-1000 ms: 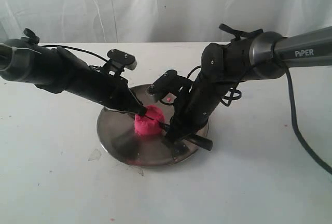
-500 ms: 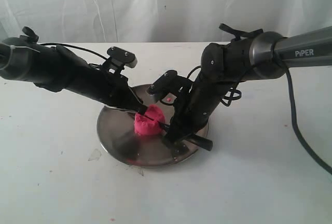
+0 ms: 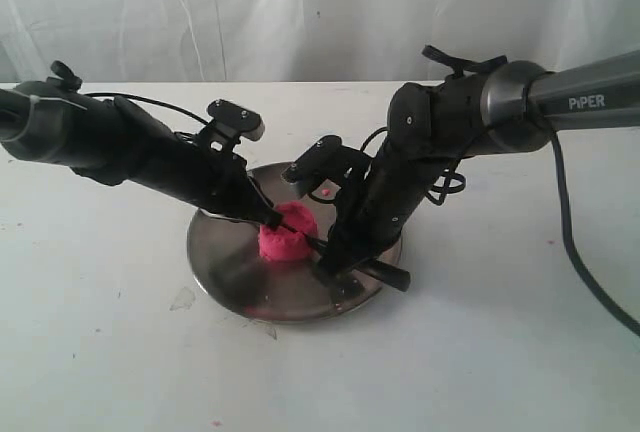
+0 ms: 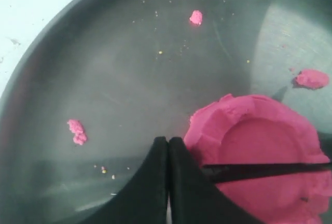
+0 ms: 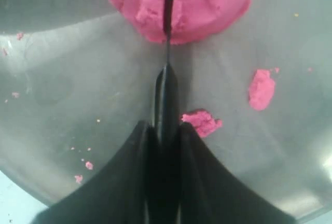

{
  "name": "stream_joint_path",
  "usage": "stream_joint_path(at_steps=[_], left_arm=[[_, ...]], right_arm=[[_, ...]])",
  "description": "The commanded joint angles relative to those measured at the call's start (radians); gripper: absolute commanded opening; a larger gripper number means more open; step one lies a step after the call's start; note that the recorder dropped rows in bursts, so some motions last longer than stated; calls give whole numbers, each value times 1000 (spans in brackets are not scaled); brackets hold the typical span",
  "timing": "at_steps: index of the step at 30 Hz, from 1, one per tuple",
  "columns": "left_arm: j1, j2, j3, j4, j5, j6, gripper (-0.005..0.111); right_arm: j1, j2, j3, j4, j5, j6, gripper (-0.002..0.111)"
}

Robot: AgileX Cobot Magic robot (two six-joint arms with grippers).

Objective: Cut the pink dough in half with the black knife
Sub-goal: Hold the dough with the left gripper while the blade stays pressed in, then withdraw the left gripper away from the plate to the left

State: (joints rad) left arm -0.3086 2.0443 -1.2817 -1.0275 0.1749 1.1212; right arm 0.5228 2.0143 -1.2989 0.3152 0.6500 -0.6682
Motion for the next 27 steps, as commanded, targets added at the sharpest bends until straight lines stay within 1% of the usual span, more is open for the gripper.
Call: stream_joint_path(at_steps=[1, 10, 19, 27], left_arm=[[-3, 10, 2, -4, -3, 4, 0], [-3, 20, 6, -4, -6, 4, 0], [-3, 29, 6, -4, -4, 4, 0], [-3, 29, 35, -4, -52, 4, 0]], right_arm=[[-2, 2, -2, 6, 9, -2, 0], [-2, 2, -2, 8, 5, 1, 0], [-2, 23, -2, 6, -27, 71, 0], [-2, 24, -2, 1, -27, 71, 0]])
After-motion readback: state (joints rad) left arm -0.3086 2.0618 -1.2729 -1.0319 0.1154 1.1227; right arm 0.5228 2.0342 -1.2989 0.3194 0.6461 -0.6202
